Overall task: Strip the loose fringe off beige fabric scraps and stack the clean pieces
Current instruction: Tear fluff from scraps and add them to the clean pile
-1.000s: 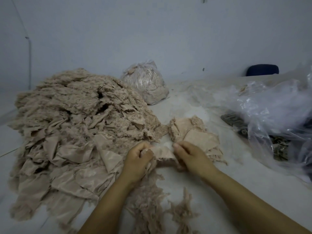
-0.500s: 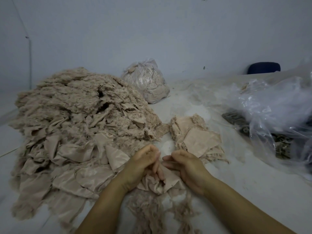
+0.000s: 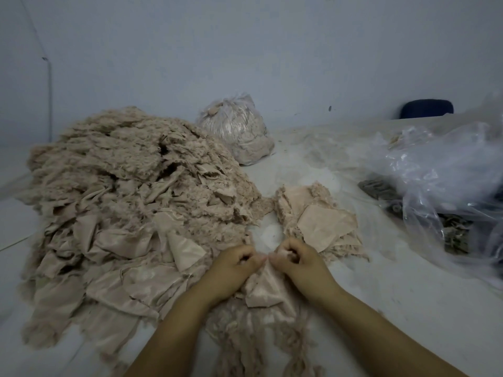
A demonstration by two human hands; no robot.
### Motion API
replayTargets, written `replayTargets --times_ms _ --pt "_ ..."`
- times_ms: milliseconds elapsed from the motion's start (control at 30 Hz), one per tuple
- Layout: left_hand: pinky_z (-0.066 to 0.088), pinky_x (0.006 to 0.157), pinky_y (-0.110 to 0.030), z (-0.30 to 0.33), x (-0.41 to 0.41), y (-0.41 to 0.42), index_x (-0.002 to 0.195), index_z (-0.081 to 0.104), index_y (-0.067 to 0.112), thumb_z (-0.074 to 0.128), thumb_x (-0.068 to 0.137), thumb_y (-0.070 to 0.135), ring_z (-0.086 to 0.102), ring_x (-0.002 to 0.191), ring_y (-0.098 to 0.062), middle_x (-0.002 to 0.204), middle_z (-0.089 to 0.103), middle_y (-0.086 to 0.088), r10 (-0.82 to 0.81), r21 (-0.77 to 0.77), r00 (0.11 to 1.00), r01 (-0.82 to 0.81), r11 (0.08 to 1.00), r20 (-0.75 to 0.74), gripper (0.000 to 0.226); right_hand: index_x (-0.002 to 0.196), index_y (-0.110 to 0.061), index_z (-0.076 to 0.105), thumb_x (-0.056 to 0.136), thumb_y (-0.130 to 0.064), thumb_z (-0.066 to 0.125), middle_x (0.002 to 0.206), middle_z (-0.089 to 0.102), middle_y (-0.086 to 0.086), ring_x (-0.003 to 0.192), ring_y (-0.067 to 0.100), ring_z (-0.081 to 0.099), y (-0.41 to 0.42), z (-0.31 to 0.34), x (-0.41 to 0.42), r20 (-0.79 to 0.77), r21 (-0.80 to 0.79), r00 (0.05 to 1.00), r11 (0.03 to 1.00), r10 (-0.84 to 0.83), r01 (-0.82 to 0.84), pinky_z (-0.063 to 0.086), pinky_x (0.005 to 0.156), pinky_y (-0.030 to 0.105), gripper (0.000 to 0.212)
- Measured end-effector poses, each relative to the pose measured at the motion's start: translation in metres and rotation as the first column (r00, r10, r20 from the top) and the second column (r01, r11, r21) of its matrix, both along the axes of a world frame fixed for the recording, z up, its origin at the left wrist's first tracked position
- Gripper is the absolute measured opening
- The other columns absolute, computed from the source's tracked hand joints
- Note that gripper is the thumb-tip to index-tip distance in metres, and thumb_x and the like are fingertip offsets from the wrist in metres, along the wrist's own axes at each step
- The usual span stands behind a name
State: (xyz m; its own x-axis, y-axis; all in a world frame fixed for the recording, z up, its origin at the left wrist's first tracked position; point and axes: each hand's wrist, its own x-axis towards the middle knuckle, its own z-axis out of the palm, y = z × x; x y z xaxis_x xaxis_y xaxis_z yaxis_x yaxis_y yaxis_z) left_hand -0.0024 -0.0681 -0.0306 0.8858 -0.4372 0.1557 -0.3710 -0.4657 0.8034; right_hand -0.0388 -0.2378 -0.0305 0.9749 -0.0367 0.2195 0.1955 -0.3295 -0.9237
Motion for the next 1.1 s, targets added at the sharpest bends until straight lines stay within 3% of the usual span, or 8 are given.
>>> replayTargets --times_ms 133,267,400,500,600,867,967,1100 --pt "0.038 0.056 -0.018 0.004 -0.004 -0.005 0.074 0.047 0.014 0.049 0.096 0.022 0.044 0.058 -0.004 0.062 0.048 0.007 -0.051 -0.329 0.978 -0.018 0.944 -0.201 0.024 0.072 -0.017 0.060 0.086 -0.016 0.069 0.060 0.058 -0.013 0.057 0.002 0.053 0.000 0.000 -0.001 0.013 0.215 1.000 0.976 0.017 -0.020 0.044 0.054 0.018 0.017" --pt "0.040 0.067 -0.024 0.008 -0.002 -0.002 0.079 0.053 0.010 0.048 0.097 0.022 0.049 0.069 -0.011 0.074 0.052 -0.004 0.008 -0.238 0.994 -0.034 0.971 -0.109 0.022 0.069 -0.019 0.064 0.088 -0.016 0.066 0.058 0.059 -0.011 0.054 0.004 0.054 -0.008 0.006 0.004 0.037 0.407 0.976 0.895 -0.214 0.180 0.044 0.050 0.017 0.019" --pt "0.046 0.077 -0.008 0.012 -0.008 -0.003 0.097 0.069 0.028 0.057 0.088 0.048 0.063 0.092 0.003 0.096 0.070 0.017 -0.114 -0.293 0.977 0.057 0.954 -0.182 0.025 0.066 -0.015 0.063 0.089 -0.017 0.065 0.058 0.058 -0.009 0.056 0.004 0.052 -0.009 0.007 0.005 0.072 0.340 0.983 0.931 -0.170 0.136 0.043 0.053 0.017 0.023" --pt "0.048 0.089 -0.017 0.003 -0.013 -0.017 0.119 0.061 0.028 0.073 0.080 0.031 0.060 0.106 0.000 0.113 0.066 0.016 -0.169 -0.229 0.967 0.124 0.965 -0.190 0.041 0.060 -0.023 0.062 0.090 -0.016 0.064 0.055 0.059 -0.010 0.052 0.001 0.052 0.002 0.008 0.004 0.133 0.309 0.982 0.947 -0.133 0.087 0.043 0.052 0.014 0.030" --pt "0.051 0.076 -0.022 0.006 -0.015 -0.021 0.095 0.070 0.007 0.063 0.088 0.014 0.066 0.085 -0.013 0.090 0.072 -0.001 -0.144 -0.381 0.937 0.013 0.925 -0.319 0.012 0.062 -0.024 0.063 0.090 -0.015 0.064 0.054 0.058 -0.014 0.051 -0.004 0.049 -0.005 0.015 0.009 0.180 0.323 0.950 0.927 -0.256 0.189 0.039 0.051 0.011 0.030" --pt "0.046 0.053 -0.020 0.013 -0.002 -0.004 0.073 0.061 0.011 0.056 0.090 0.029 0.053 0.061 -0.018 0.066 0.061 -0.005 0.057 -0.486 0.897 -0.291 0.824 -0.439 0.025 0.065 -0.031 0.070 0.089 -0.019 0.066 0.062 0.067 -0.022 0.057 -0.011 0.057 -0.025 0.018 0.018 0.162 0.380 0.900 0.867 -0.405 0.322 0.042 0.056 0.004 0.026" --pt "0.049 0.065 -0.023 0.014 -0.002 0.001 0.067 0.066 0.018 0.059 0.082 0.046 0.061 0.069 -0.016 0.072 0.067 -0.001 0.019 -0.522 0.914 -0.249 0.816 -0.406 0.033 0.068 -0.013 0.070 0.088 -0.023 0.066 0.062 0.065 -0.002 0.057 -0.001 0.054 -0.028 0.021 0.021 0.176 0.323 0.921 0.904 -0.348 0.280 0.044 0.058 0.011 0.023" --pt "0.051 0.064 -0.021 0.016 -0.009 0.000 0.073 0.077 0.032 0.078 0.069 0.045 0.070 0.077 -0.015 0.079 0.074 0.002 -0.045 -0.309 0.943 -0.063 0.949 -0.331 0.013 0.051 -0.032 0.065 0.088 -0.023 0.067 0.052 0.059 -0.018 0.050 -0.007 0.051 -0.024 0.026 0.023 0.174 0.250 0.955 0.949 -0.239 0.192 0.040 0.052 0.009 0.038"
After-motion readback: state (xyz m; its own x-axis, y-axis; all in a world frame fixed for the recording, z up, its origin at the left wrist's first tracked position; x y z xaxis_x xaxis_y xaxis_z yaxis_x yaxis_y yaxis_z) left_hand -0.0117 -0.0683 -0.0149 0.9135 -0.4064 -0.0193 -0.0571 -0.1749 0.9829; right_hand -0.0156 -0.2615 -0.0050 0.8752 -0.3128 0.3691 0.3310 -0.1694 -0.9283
